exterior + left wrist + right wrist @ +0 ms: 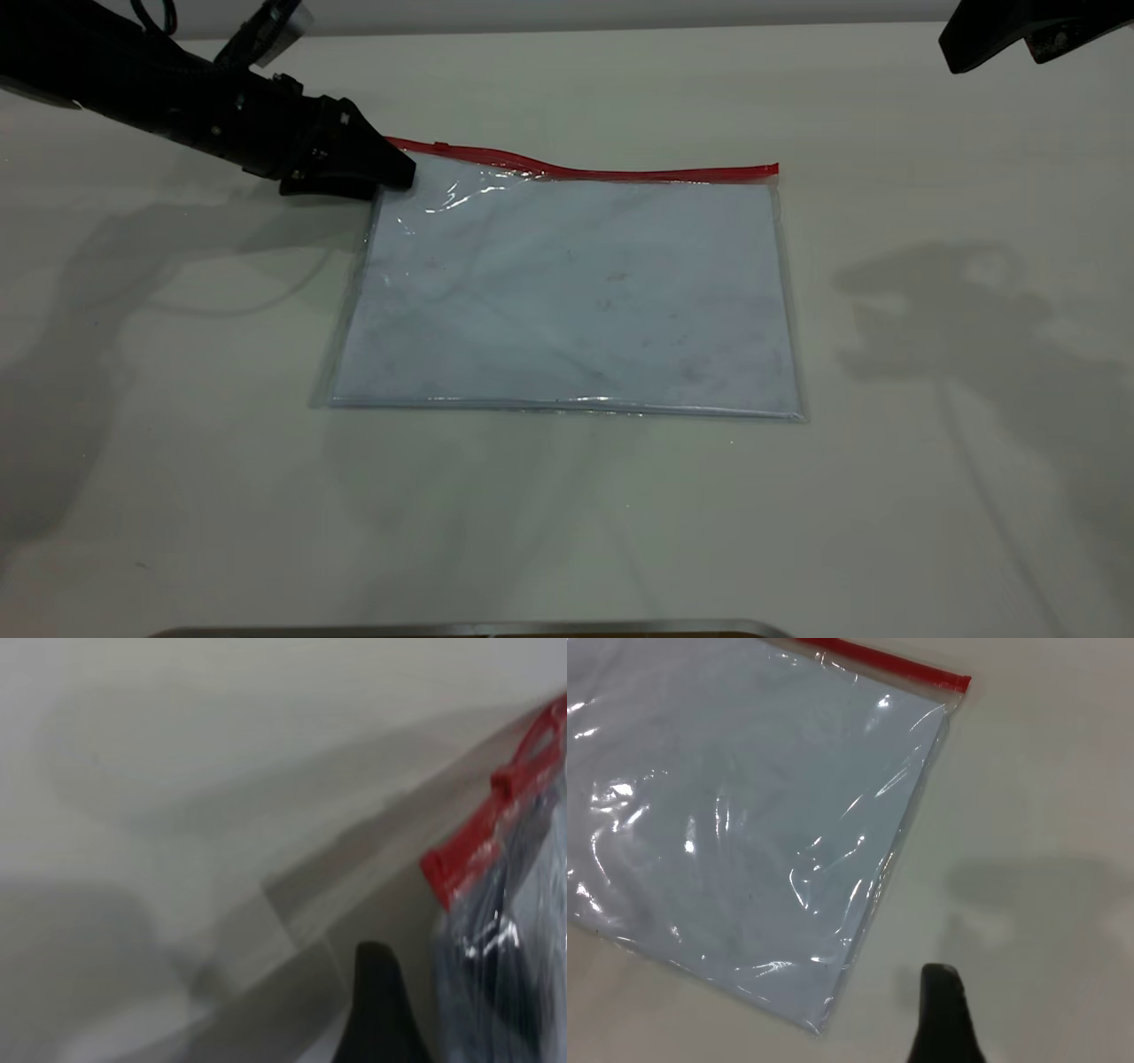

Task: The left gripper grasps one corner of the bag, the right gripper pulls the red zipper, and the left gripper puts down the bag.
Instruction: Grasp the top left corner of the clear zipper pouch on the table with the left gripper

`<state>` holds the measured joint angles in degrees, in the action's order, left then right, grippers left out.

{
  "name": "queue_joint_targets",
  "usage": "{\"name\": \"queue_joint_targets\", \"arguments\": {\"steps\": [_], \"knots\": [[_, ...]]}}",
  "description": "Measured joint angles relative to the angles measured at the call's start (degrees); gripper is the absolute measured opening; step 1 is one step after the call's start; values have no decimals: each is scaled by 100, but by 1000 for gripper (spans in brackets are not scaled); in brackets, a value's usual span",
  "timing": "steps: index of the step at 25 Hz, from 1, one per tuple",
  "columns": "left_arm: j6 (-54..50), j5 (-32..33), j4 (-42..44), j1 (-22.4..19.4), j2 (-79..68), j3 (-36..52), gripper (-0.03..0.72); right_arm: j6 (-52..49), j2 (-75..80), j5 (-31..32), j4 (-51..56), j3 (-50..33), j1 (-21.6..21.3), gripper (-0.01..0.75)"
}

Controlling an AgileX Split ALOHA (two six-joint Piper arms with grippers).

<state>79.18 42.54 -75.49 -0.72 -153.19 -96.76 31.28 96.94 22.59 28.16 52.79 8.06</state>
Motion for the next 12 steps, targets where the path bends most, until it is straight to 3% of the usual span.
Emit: {"name": "queue_joint_targets", "arguments": {"steps": [5, 12], "knots": [[16, 97, -221, 0, -13, 0, 574, 59, 0, 0, 18, 0, 0, 576], [18, 149, -221, 35, -13, 0, 445, 86, 0, 0, 18, 0, 0, 576]]}}
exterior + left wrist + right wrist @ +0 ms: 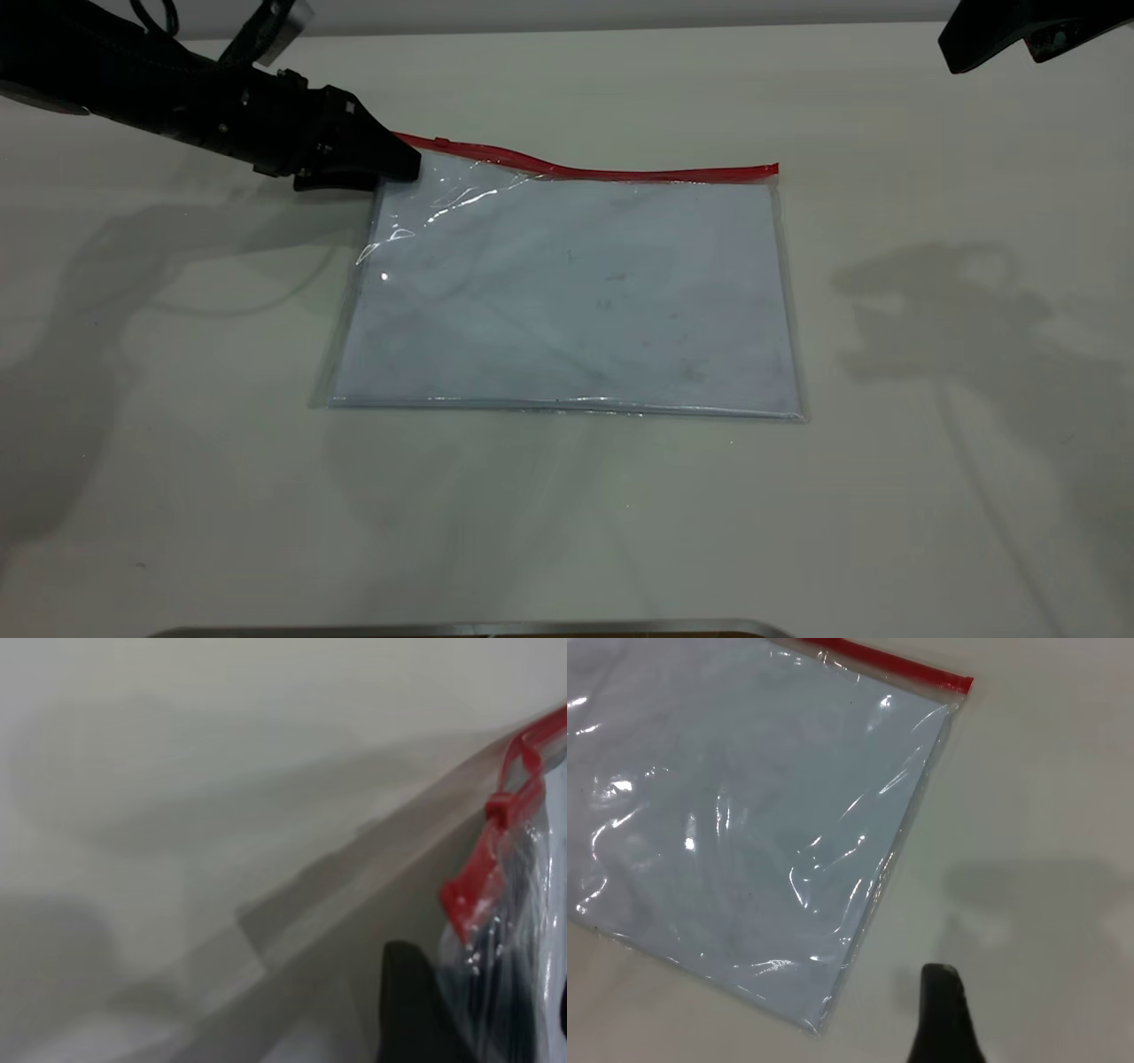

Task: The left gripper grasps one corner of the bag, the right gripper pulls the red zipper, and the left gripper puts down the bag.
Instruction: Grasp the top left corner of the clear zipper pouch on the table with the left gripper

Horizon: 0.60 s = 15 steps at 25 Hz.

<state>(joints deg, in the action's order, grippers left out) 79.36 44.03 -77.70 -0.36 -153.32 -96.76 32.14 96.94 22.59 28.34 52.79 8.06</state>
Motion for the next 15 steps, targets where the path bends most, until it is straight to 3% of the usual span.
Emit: {"name": "queue_joint_targets", "arguments": {"steps": [11, 13, 15], "knots": [[6, 8, 24, 157, 0, 0, 393, 7, 0, 0, 2, 0, 0, 576], [6, 8, 103, 164, 0, 0, 339, 7, 0, 0, 2, 0, 0, 576], [72, 8, 202, 164, 0, 0, 217, 7, 0, 0, 2, 5, 0, 576]]}}
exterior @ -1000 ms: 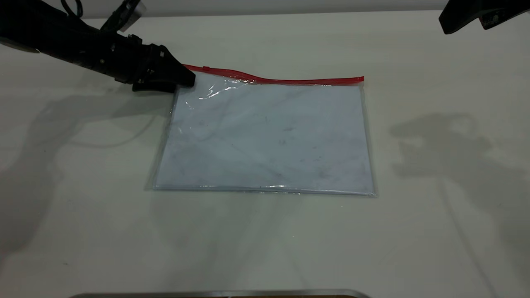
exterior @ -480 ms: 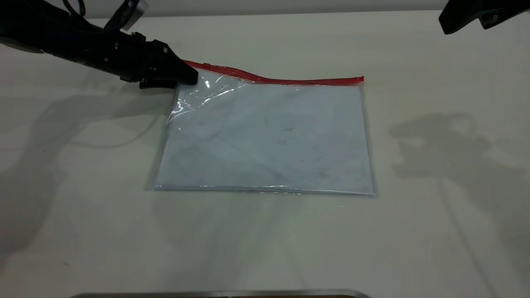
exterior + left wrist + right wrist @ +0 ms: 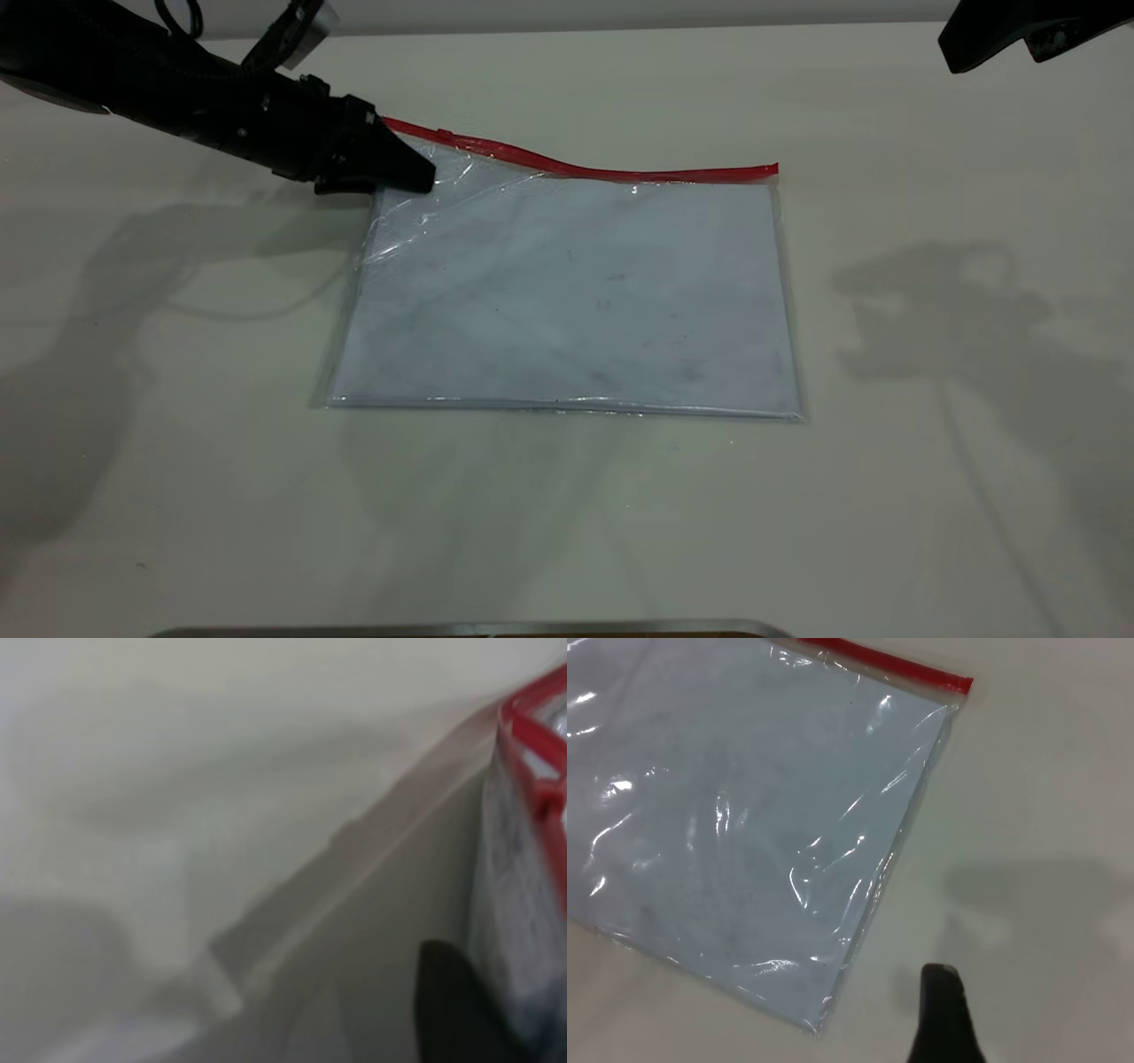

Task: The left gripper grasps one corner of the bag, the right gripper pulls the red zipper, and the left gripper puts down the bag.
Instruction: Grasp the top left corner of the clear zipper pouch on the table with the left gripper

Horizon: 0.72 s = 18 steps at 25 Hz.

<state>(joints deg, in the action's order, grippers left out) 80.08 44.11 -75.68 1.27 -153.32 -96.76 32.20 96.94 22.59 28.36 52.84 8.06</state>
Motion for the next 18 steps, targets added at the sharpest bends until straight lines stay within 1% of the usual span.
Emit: {"name": "queue_joint_targets", "arguments": {"steps": [2, 3, 5, 7, 9, 11, 15, 18], "knots": [[169, 7, 13, 0, 0, 0, 102, 0, 0, 0, 5, 0, 0, 576], [278, 11, 13, 0, 0, -9, 62, 0, 0, 0, 10, 0, 0, 576], [491, 82, 81, 0, 0, -67, 52, 33, 0, -5, 42, 0, 0, 576], [681, 268, 321, 0, 0, -256, 52, 141, 0, -38, 55, 0, 0, 576], [832, 565, 702, 0, 0, -543, 52, 310, 0, -72, 104, 0, 0, 576], [972, 957, 1283, 5, 0, -986, 52, 539, 0, -129, 227, 0, 0, 576], [1341, 1683, 2301, 91, 0, -1866, 52, 1250, 17, -218, 755, 7, 0, 576], [1827, 2072, 2698, 228, 0, -2352, 52, 2002, 178, -145, 1333, 183, 0, 576]]}}
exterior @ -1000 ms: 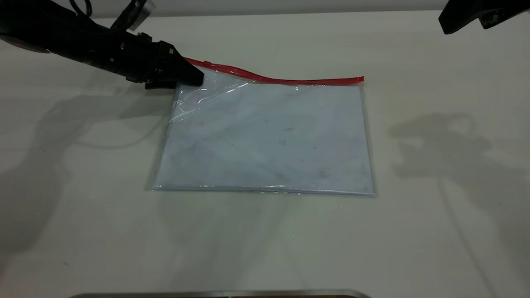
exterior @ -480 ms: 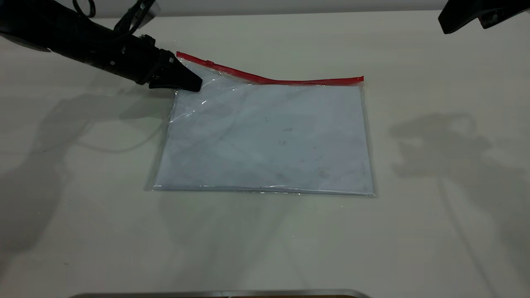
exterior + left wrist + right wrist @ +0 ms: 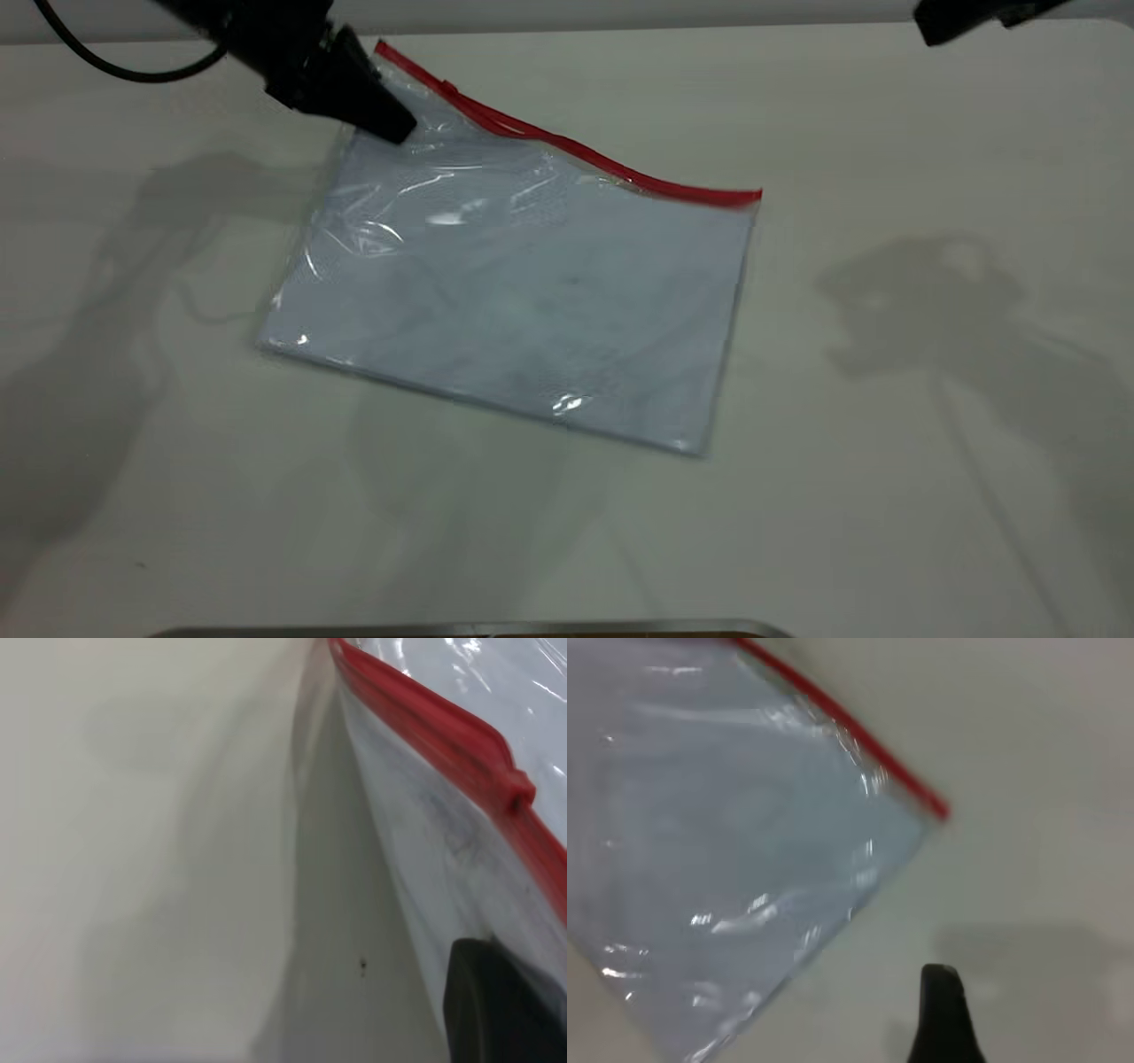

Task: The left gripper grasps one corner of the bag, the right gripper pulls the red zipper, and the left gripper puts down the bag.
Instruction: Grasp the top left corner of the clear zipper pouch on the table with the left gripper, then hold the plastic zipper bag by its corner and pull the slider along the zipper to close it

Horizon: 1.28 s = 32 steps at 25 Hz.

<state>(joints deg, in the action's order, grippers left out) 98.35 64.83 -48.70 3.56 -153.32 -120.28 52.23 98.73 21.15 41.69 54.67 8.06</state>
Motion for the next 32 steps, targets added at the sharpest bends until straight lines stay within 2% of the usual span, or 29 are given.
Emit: {"name": "queue_joint_targets", "arguments": {"steps": [5, 9, 14, 18, 24, 32], "knots": [[1089, 181, 287, 334, 0, -469, 52, 1302, 700, 568, 1060, 605, 0, 576], [1886, 188, 293, 562, 0, -520, 52, 2323, 1347, 1101, 1942, 1130, 0, 576], [2091, 188, 293, 766, 0, -520, 52, 3350, 2057, 1640, 2967, 1589, 53, 576], [2107, 188, 244, 857, 0, -520, 52, 3742, 2478, 1716, 3347, 1822, 277, 576], [2127, 205, -288, 864, 0, -520, 52, 3972, 3087, 1693, 3721, 2171, 578, 576], [2140, 205, -483, 868, 0, -520, 52, 4729, 3296, 1628, 4784, 2303, 629, 576]]}}
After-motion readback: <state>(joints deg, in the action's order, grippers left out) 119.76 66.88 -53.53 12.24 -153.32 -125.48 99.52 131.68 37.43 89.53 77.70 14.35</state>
